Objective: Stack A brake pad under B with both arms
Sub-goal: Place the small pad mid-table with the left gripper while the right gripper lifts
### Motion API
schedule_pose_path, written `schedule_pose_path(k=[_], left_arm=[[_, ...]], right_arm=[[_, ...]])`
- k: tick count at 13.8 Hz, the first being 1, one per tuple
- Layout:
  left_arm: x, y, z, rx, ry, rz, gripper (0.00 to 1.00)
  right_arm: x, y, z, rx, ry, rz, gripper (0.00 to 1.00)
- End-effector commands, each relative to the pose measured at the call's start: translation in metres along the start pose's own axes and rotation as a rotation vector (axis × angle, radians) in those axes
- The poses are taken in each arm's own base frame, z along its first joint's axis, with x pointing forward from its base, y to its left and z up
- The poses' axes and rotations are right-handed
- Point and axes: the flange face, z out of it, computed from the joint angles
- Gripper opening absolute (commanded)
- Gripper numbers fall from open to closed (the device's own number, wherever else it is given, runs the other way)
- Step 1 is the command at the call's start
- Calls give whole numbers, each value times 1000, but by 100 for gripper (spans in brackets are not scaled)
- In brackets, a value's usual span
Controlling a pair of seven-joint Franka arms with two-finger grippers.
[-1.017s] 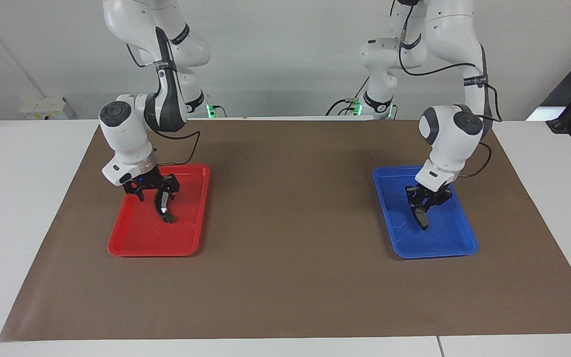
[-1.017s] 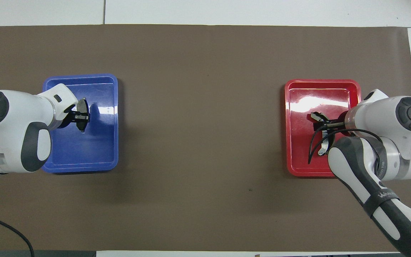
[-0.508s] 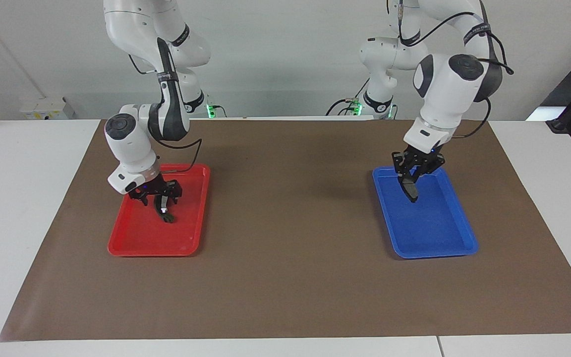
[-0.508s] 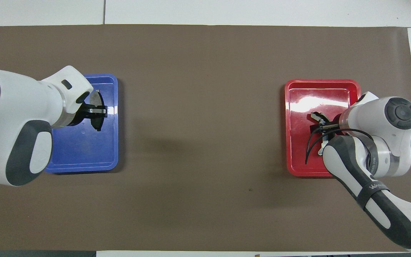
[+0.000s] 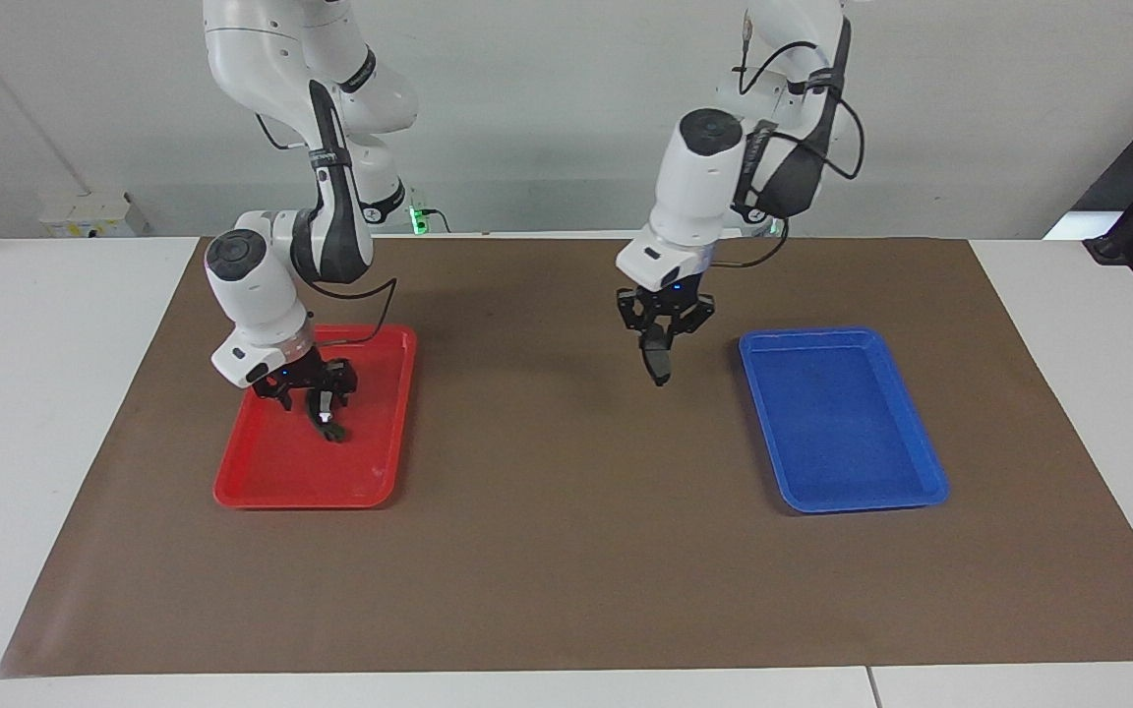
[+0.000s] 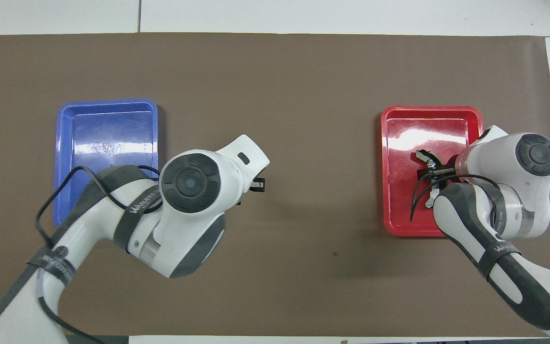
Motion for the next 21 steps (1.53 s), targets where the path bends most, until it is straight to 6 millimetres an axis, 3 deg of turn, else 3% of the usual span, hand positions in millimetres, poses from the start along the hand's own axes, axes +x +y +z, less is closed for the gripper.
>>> schedule_pose_path(k=[1, 3, 4, 5, 6, 9, 12, 14, 17, 21], left_arm=[[18, 29, 14, 34, 28, -24, 0], [29, 57, 63, 53, 5, -49, 0], [26, 61, 90, 55, 6, -40, 7], [18, 61, 109, 31, 24, -32, 63], [17, 58, 114, 7, 50, -35, 99], [32, 37, 96, 9, 56, -67, 100], [38, 7, 53, 33, 42, -98, 100], [38, -23, 25, 53, 23, -130, 100], [51, -91, -14, 91, -21, -84, 100], [67, -203, -70, 96, -34, -34, 100]], right_arm=[[-3, 2, 3, 2, -7, -20, 46], [1, -3, -8, 4, -37, -18, 2], [3, -3, -12, 5, -51, -16, 0], [7, -5, -17, 5, -54, -20, 0], [10, -6, -24, 6, -60, -24, 0], [30, -32, -61, 3, -77, -34, 0], [50, -73, -95, -7, -79, 2, 0], [61, -98, -108, -11, -77, 1, 0], [71, -148, -124, -8, -32, -76, 0], [94, -224, -132, -7, -4, -182, 0]])
